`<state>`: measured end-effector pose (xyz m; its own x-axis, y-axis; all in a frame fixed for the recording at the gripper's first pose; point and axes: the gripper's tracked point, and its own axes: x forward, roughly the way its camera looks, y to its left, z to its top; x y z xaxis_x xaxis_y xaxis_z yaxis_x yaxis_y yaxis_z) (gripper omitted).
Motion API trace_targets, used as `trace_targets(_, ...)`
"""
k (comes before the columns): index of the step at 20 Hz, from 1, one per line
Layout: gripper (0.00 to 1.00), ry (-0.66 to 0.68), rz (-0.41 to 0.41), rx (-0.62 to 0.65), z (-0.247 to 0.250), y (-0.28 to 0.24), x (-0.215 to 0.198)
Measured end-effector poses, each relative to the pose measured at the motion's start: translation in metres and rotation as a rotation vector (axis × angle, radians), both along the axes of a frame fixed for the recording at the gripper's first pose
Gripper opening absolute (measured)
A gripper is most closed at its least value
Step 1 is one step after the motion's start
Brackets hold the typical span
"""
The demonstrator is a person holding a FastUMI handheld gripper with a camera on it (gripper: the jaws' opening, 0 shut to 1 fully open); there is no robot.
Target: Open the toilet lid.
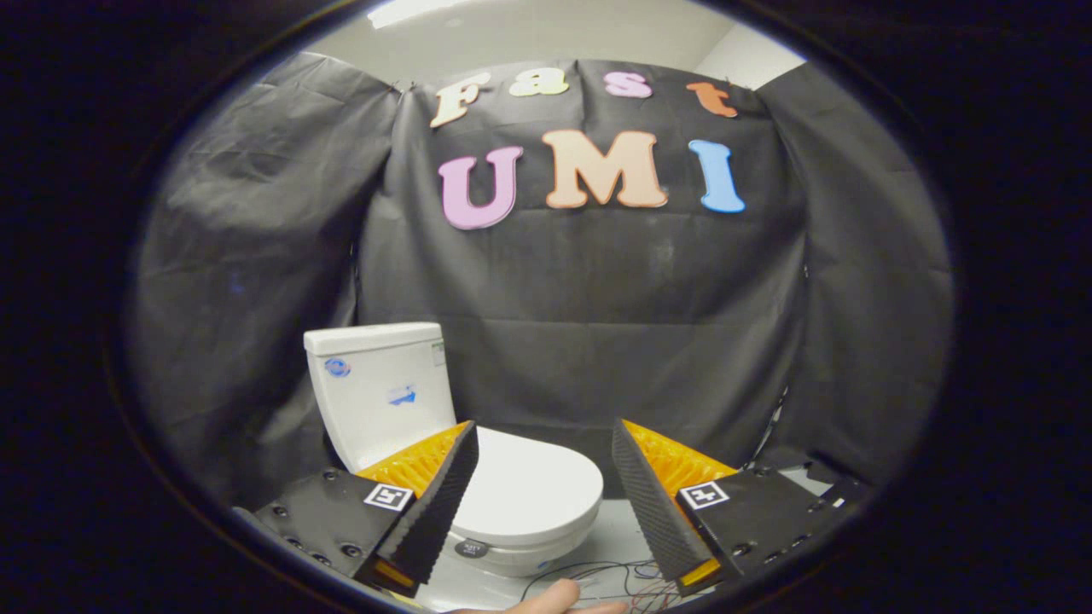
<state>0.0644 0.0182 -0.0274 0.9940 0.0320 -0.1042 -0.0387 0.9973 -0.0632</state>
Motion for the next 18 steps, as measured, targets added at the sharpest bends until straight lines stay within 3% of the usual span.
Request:
trace_targets(4, 0.98, 0.07, 0.063, -0.104, -0.016, 0.022, 0.014)
trace_targets(6, 0.98, 0.052, 0.094, -0.021, -0.02, 0.036, 0.029)
trace_targets(8, 0.98, 0.126, 0.136, 0.012, -0.048, 0.052, 0.037)
trace_targets(11, 0.98, 0.232, 0.134, 0.046, -0.091, 0.065, 0.042)
trace_targets(18, 0.97, 0.167, -0.018, 0.181, -0.12, 0.074, 0.028)
